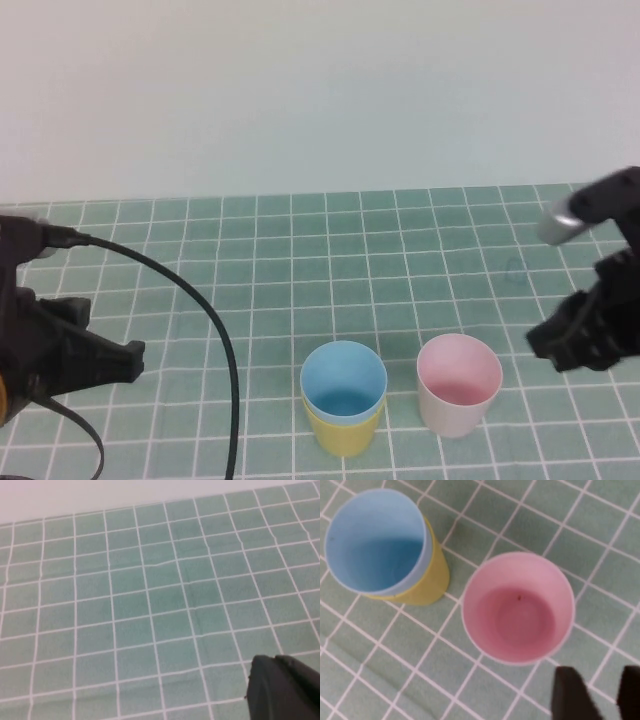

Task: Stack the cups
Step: Pick up the pink cup, then place the pink cup on the blue cup

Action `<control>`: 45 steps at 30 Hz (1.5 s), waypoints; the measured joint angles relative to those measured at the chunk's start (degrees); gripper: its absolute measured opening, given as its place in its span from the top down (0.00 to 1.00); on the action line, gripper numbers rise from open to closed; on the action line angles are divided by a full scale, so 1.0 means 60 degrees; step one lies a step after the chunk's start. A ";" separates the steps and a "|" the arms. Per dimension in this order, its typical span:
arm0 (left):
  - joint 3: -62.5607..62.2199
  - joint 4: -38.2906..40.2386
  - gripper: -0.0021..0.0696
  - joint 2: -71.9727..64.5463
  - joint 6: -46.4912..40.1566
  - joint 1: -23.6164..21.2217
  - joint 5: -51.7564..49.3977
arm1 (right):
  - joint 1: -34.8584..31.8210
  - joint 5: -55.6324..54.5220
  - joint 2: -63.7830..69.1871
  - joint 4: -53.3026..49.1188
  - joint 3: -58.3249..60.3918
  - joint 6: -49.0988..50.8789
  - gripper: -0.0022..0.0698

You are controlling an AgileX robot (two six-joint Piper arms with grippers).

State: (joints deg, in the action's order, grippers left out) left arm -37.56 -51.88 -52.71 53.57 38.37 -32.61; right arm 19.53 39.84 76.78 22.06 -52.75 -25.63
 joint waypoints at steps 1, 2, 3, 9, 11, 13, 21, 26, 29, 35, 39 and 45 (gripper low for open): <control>0.0000 -0.0018 0.97 0.0058 0.0073 0.0000 0.0000 | 0.0072 0.0052 0.0214 0.0000 -0.0193 0.0000 0.65; 0.0000 -0.0018 0.97 0.0123 0.0091 0.0000 0.0000 | 0.0124 0.0095 0.0388 -0.0008 -0.0349 0.0007 0.60; 0.0000 -0.0018 0.97 0.0189 0.0091 0.0000 0.0000 | 0.0211 0.0142 0.0608 -0.0024 -0.0541 0.0022 0.54; 0.0000 -0.0018 0.97 0.1005 0.0091 0.0000 -0.0290 | 0.0529 0.0376 0.1945 -0.0134 -0.1434 0.0220 0.44; 0.0000 -0.0018 0.97 0.1293 -0.0083 0.0000 -0.0429 | 0.0609 0.0423 0.2332 -0.0250 -0.1595 0.0282 0.44; 0.0000 -0.0018 0.97 0.1514 -0.0230 0.0000 -0.0532 | 0.0647 0.0423 0.2691 -0.0425 -0.1693 0.0320 0.44; 0.0019 -0.0129 0.97 0.1783 -0.0270 0.0000 -0.0656 | 0.0669 0.0363 0.3977 -0.0844 -0.2083 0.0358 0.45; 0.0019 -0.0311 0.97 0.1783 -0.0270 0.0000 -0.0637 | 0.0669 0.0340 0.4500 -0.0888 -0.2149 0.0358 0.59; 0.0019 -0.0311 0.97 0.1783 -0.0270 0.0000 -0.0637 | 0.0669 0.0442 0.4532 -0.0942 -0.2210 0.0358 0.81; 0.0034 -0.0311 0.97 0.1783 -0.0270 0.0000 -0.0656 | 0.0669 0.2255 0.4539 -0.2069 -0.3388 0.0238 0.93; 0.0034 -0.0352 0.97 0.1783 -0.0270 0.0000 -0.0656 | 0.0686 0.3968 0.4466 -0.2336 -0.4930 0.0724 0.93; 0.0034 -0.0378 0.97 0.1783 -0.0270 0.0000 -0.0638 | 0.1459 0.4969 0.4065 -0.2184 -0.7255 0.0955 0.93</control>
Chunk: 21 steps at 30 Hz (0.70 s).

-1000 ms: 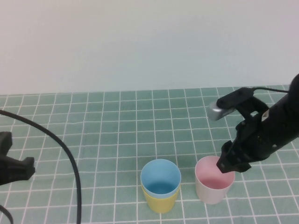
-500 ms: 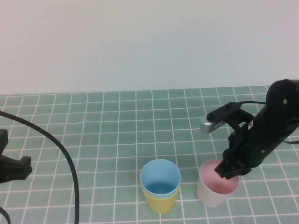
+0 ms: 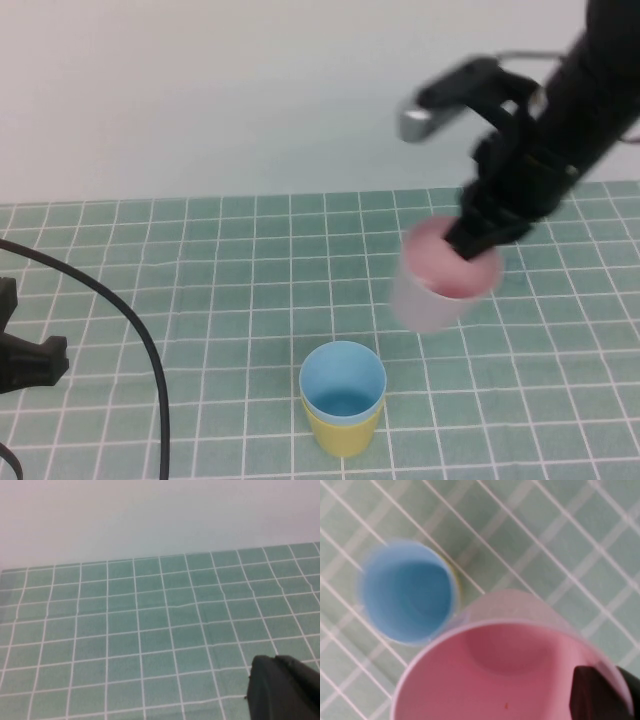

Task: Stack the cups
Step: Place the pink cup on the blue cup

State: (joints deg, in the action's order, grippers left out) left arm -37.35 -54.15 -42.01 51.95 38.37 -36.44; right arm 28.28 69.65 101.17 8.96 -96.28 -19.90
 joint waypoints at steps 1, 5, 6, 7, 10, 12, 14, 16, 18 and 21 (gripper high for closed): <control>0.0000 0.0000 0.97 0.0000 0.0000 0.0000 0.0000 | 0.0220 0.0020 -0.0016 0.0042 -0.0231 0.0000 0.93; 0.0000 0.0000 0.97 0.0000 0.0000 0.0000 0.0000 | 0.1297 0.0039 0.0205 -0.0045 -0.0797 0.0019 0.93; 0.0000 0.0000 0.97 0.0000 0.0000 0.0000 0.0000 | 0.1513 0.0021 0.0339 -0.0080 -0.0814 0.0044 0.93; 0.0000 0.0000 0.97 0.0000 0.0000 0.0000 0.0000 | 0.1634 0.0045 0.0456 -0.0107 -0.0814 0.0090 0.93; 0.0000 0.0000 0.97 0.0000 0.0000 0.0000 0.0000 | 0.1781 0.0149 0.0897 -0.0143 -0.0814 0.0124 0.93; 0.0000 0.0024 0.97 0.0000 0.0000 0.0000 0.0000 | 0.1781 0.0147 0.1145 -0.0150 -0.0814 0.0124 0.93; 0.0000 0.0024 0.97 0.0000 0.0000 0.0000 0.0017 | 0.1781 0.0147 0.1313 -0.0166 -0.0814 0.0124 0.93; 0.0000 0.0024 0.97 0.0000 0.0000 0.0000 0.0017 | 0.1781 0.0147 0.1392 -0.0166 -0.0814 0.0124 0.93; 0.0000 0.0041 0.97 0.0000 0.0000 0.0000 0.0017 | 0.1781 0.0147 0.1495 -0.0147 -0.0814 0.0108 0.93; 0.0000 0.0041 0.97 0.0000 0.0000 0.0000 0.0017 | 0.1781 0.0147 0.1653 -0.0002 -0.0848 -0.0029 0.93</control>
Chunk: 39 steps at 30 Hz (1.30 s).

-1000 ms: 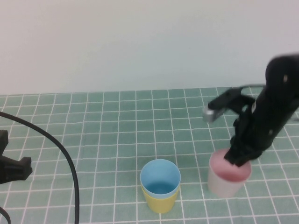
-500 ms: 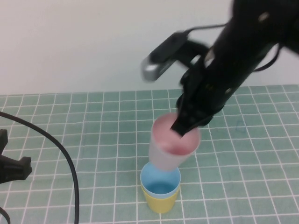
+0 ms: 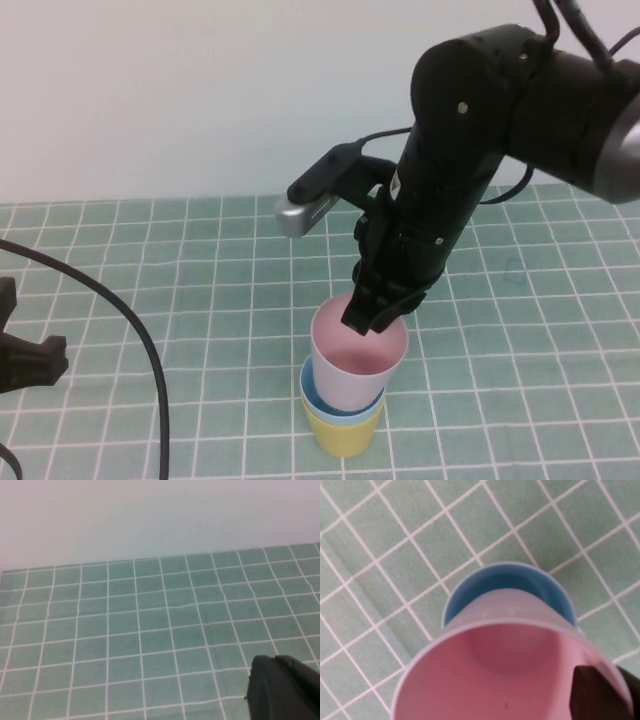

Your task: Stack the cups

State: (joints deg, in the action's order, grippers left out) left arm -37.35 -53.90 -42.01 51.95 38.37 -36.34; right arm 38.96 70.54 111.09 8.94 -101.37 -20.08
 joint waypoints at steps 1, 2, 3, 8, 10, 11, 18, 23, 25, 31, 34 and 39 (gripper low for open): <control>0.0000 0.0000 0.97 0.0000 0.0000 0.0000 0.0000 | 0.0000 -0.0017 0.0052 0.0070 -0.0006 -0.0040 0.93; 0.0000 0.0020 0.97 0.0000 0.0000 0.0000 0.0000 | 0.0000 -0.0018 0.0108 0.0118 -0.0023 -0.0080 0.93; 0.0000 0.0021 0.97 0.0000 0.0000 0.0000 0.0000 | 0.0000 -0.0018 0.0127 0.0185 -0.0023 -0.0104 0.93; 0.0000 0.0089 0.97 0.0000 0.0017 0.0000 0.0000 | 0.0000 -0.0036 0.0255 0.0322 -0.0023 -0.0136 0.92; 0.0000 0.0089 0.97 0.0000 0.0017 0.0000 0.0000 | 0.0000 -0.0039 0.0261 0.0338 -0.0023 -0.0144 0.90; 0.0000 0.0089 0.97 0.0000 0.0056 0.0000 0.0000 | 0.0000 -0.0039 0.0261 0.0338 -0.0023 -0.0144 0.87; 0.0000 0.0089 0.97 0.0000 0.0211 0.0000 0.0048 | 0.0000 -0.0039 0.0277 0.0359 -0.0028 -0.0069 0.65; 0.0000 0.0089 0.97 0.0000 0.0211 0.0000 0.0048 | 0.0000 -0.0039 0.0162 0.0299 -0.0044 0.0172 0.62; 0.0000 -0.0024 0.97 0.0000 0.0394 0.0000 0.0222 | 0.0000 -0.0039 -0.0025 0.0214 -0.0044 0.0209 0.63; 0.0435 -0.0081 0.97 0.0162 0.0420 0.0000 0.1534 | 0.0000 -0.0039 -0.1322 -0.0232 -0.0044 0.0249 0.80; 0.0805 -0.0097 0.97 0.0450 0.0436 0.0000 0.2391 | 0.0000 -0.0188 -0.2168 -0.0594 0.0038 0.0391 0.92; 0.1217 0.0185 0.97 0.0842 0.0436 0.0000 0.3206 | 0.0000 -0.1232 -0.3986 -0.1000 0.1285 0.0687 0.96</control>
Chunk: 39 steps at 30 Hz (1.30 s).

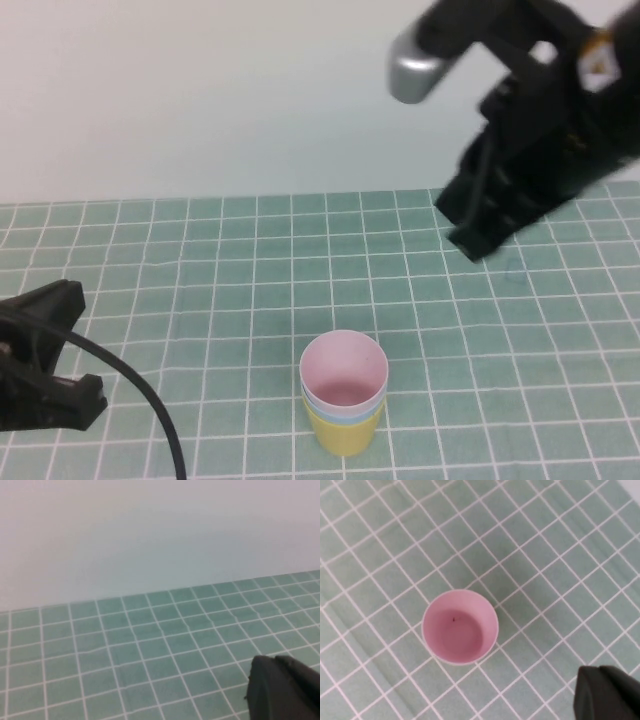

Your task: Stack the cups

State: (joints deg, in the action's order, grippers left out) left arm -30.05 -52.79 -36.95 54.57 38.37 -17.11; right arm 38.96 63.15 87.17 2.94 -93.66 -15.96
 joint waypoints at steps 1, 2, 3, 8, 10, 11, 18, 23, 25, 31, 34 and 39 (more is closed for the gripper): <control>0.0005 0.0000 0.97 0.0028 0.0000 0.0000 0.0000 | 0.0000 -0.0214 -0.0325 0.0000 0.0360 0.0019 0.96; 0.0005 0.0000 0.97 0.0028 0.0000 0.0000 0.0000 | 0.0000 -0.0488 -0.0734 0.0000 0.0867 0.0042 0.96; 0.0005 -0.0017 0.97 0.0028 0.0000 0.0000 0.0000 | 0.0000 -0.0752 -0.1148 0.0000 0.1433 0.0064 0.96; 0.0005 -0.0017 0.97 0.0028 0.0000 0.0000 0.0015 | 0.0000 -0.2345 -0.3124 -0.0167 0.4573 0.0300 0.96; 0.0005 -0.0017 0.97 0.0028 0.0000 0.0000 -0.0006 | 0.0000 -0.3122 -0.3896 -0.0428 0.5857 0.0611 0.96; 0.0005 -0.0017 0.97 0.0028 0.0000 0.0000 -0.0022 | 0.0000 -0.3418 -0.4181 -0.0597 0.6321 0.0765 0.96; 0.0005 -0.0017 0.97 0.0028 0.0000 0.0000 -0.0044 | 0.0000 -0.4510 -0.5830 -0.1544 0.8710 0.1666 0.96; 0.0005 -0.0017 0.97 0.0028 0.0000 0.0000 -0.0044 | 0.0000 -0.4546 -0.6595 -0.2122 0.9672 0.1920 0.96; 0.0005 -0.0017 0.97 0.0028 0.0000 0.0000 -0.0044 | 0.0000 -0.4546 -0.6789 -0.2335 0.9980 0.2016 0.96; 0.0005 -0.0342 0.97 -0.0083 0.0000 0.0000 -0.0063 | 0.0000 -0.4527 -0.6886 -0.2435 1.0131 0.2192 0.97; 0.0021 -0.0390 0.97 0.0157 0.0000 -0.0044 -0.0084 | 0.0000 -0.4527 -0.6903 -0.2456 1.0146 0.2207 0.97; 0.0021 -0.0413 0.97 0.1642 0.0000 -0.0964 -0.0084 | 0.0000 -0.4449 -0.6908 -0.2456 1.0146 0.2207 0.97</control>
State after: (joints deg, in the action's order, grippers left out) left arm -29.93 -55.27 -27.10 54.57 32.59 -17.61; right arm 38.96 36.45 45.73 -11.79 -32.78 -2.71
